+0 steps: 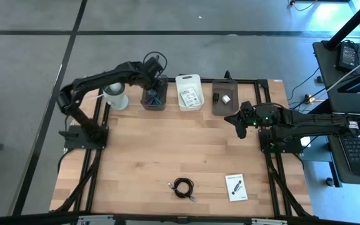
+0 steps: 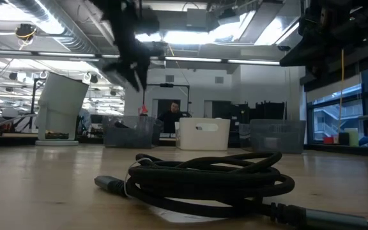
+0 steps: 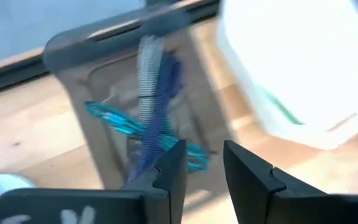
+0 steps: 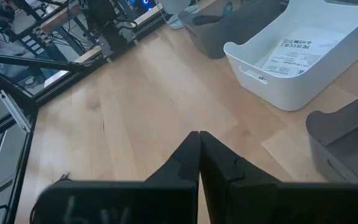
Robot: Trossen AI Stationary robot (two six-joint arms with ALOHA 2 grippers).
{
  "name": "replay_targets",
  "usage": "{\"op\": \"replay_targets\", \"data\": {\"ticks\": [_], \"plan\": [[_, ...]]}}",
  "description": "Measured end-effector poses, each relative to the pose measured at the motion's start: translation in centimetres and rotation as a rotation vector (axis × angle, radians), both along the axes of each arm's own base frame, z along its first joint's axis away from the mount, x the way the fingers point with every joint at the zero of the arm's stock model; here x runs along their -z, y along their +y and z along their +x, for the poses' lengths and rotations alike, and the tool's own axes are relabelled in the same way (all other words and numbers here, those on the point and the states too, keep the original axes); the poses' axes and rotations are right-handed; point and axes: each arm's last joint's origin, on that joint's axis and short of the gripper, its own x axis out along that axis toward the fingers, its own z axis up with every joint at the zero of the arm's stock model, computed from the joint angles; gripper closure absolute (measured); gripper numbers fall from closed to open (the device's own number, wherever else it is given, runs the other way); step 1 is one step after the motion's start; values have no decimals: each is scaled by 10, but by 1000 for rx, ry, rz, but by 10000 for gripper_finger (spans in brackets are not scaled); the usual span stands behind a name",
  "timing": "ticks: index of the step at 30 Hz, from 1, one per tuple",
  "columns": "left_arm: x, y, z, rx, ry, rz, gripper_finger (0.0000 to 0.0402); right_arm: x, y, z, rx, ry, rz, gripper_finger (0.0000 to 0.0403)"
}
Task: Pick and place items into bin
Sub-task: Put the black charger cable into the left black bin
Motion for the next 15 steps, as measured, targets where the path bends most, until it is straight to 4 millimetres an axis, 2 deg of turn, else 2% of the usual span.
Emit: {"op": "replay_targets", "data": {"ticks": [3,6,15], "plan": [[-18,-25,6,44,-66,70,316,0,0,0,0,0,0,392],[-26,-54,17,96,-78,143,330,0,0,0,0,1,0,392],[-11,-146,54,363,-13,244,394,0,0,0,1,0,3,392]]}}
